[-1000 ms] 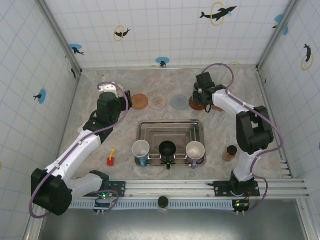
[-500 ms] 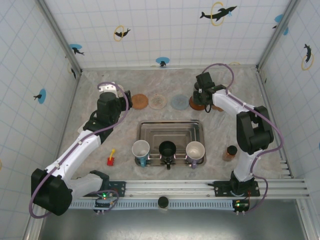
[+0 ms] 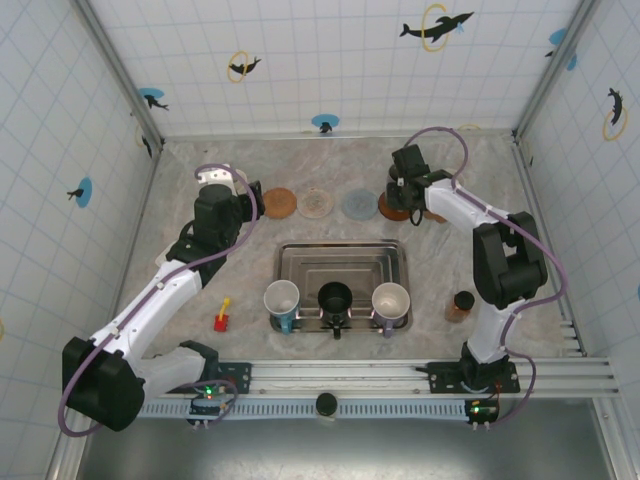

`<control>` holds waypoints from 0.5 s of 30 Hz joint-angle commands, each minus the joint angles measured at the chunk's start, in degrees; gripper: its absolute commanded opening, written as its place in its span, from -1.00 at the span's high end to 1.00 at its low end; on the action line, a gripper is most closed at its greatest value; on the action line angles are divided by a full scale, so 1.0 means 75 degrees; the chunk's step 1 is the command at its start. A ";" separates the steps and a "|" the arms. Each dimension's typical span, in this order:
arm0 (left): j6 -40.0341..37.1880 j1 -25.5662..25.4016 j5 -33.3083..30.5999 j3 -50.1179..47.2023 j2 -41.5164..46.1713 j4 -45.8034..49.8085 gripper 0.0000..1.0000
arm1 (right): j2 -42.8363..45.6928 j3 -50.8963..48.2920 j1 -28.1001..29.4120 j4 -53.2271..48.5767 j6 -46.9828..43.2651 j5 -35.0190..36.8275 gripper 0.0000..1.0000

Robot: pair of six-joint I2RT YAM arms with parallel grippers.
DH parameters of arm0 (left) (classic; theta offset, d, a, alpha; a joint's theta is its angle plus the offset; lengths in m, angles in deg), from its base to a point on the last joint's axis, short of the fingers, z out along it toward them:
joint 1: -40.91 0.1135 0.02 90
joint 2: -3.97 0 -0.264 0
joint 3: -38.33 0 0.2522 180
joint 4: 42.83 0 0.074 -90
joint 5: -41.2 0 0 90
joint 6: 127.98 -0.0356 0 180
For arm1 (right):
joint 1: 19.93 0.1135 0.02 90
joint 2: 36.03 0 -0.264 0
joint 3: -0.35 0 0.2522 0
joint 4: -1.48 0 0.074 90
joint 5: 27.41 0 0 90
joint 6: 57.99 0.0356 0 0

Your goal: Place the cup by the coaster

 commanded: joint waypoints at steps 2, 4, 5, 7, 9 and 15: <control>-0.0131 -0.0056 0.0040 0.0134 0.0027 -0.0157 -0.39 | 0.0258 -0.0061 0.0071 0.0542 -0.0010 0.0216 1.00; -0.0136 -0.0041 0.0040 0.0134 0.0044 -0.0146 -0.40 | 0.0258 -0.0092 0.0073 0.0546 0.0002 0.0216 1.00; -0.0136 -0.0036 0.0043 0.0140 0.0050 -0.0150 -0.40 | 0.0270 -0.0116 0.0085 0.0561 -0.0002 0.0213 1.00; -0.0138 -0.0036 0.0040 0.0135 0.0061 -0.0146 -0.40 | 0.0279 -0.0142 0.0084 0.0557 0.0005 0.0219 1.00; -0.0133 -0.0034 0.0028 0.0136 0.0079 -0.0138 -0.40 | 0.0282 -0.0164 0.0084 0.0581 0.0009 0.0205 1.00; -0.0136 -0.0036 0.0028 0.0122 0.0089 -0.0140 -0.40 | 0.0270 -0.0180 0.0131 0.0569 0.0041 0.0181 1.00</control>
